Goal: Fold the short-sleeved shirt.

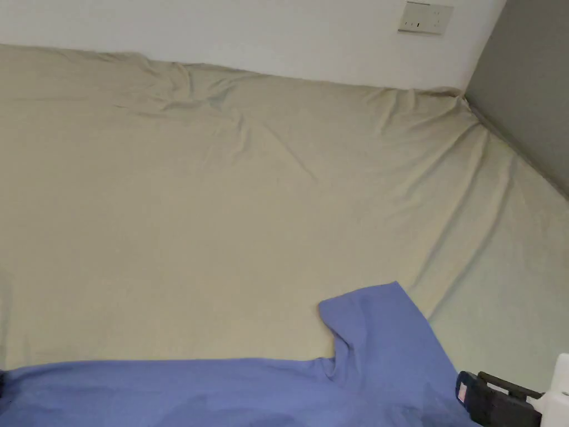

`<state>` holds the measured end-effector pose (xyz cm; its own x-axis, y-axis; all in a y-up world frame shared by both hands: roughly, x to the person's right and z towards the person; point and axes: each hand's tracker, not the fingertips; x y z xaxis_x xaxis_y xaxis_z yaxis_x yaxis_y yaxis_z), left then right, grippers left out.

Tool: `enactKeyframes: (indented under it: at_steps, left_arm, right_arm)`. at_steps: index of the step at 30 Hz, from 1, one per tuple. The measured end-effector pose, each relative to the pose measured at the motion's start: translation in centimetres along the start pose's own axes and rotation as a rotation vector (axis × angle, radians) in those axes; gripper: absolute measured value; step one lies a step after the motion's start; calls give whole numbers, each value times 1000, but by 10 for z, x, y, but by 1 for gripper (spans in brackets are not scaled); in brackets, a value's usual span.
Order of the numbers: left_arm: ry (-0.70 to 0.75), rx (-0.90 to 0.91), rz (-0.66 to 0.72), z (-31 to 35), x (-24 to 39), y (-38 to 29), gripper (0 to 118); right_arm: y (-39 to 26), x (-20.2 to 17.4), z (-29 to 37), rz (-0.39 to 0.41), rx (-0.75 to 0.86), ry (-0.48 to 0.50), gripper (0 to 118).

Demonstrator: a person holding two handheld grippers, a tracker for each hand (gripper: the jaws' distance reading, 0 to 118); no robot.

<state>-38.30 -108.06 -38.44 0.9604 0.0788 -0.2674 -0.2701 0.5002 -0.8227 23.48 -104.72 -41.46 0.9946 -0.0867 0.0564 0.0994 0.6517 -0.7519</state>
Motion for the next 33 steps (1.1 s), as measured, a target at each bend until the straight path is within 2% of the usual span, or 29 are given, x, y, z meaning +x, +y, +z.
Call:
enactKeyframes:
  at_steps: [2, 5, 7, 9, 10, 11, 12, 13, 14, 15, 17, 19, 23, 27, 30, 33]
  left_arm:
    - [10, -2, -28, 0, 3, 0, 1]
    - [12, 2, -18, -1, 2, 0, 1]
    - [6, 6, -5, -1, 1, 0, 1]
    - [1, 10, 2, -1, -3, 0, 1]
    - [-1, 11, 8, -1, -3, 0, 1]
    - [-1, 11, 16, -1, -3, 1, 1]
    - [1, 11, 27, 0, -3, 1, 1]
    - [4, 10, 39, 2, -3, 3, 1]
    - [8, 7, 64, 6, -3, 4, 1]
    - [10, 6, 80, 10, -4, 5, 1]
    - [2, 27, 97, 24, -8, 4, 1]
    - [-30, 81, 113, 46, -16, 2, 1]
    - [-77, 157, 132, 105, -35, -15, 1]
    - [-74, 216, 113, 161, -51, -52, 1]
    - [-94, 235, 128, 193, -56, -89, 1]
    - [-81, 214, 124, 204, -54, -126, 1]
  right_arm:
    - [7, 4, -28, 12, -49, -17, 100]
    - [8, 0, -63, 32, -130, -10, 85]
    - [3, -6, -80, 59, -190, -19, 84]
    - [-2, -14, -91, 111, -226, -32, 83]
    - [-2, -21, -85, 181, -177, -81, 79]
    - [0, -25, -81, 198, -177, -82, 65]
    - [2, -25, -77, 179, -173, -44, 15]
    - [2, -24, -73, 162, -165, 18, 3]
    - [1, -26, -69, 115, -182, 38, 3]
    - [3, -30, -66, 108, -200, 26, 2]
    - [8, -32, -49, 169, -150, 26, 2]
    - [10, -33, -27, 187, -115, 19, 2]
    - [9, -16, 41, 126, -7, 95, 3]
    - [-18, 4, 114, 61, 93, 115, 3]
    - [-54, 14, 161, -14, 109, 137, 3]
    - [-92, 16, 184, -30, 70, 96, 3]
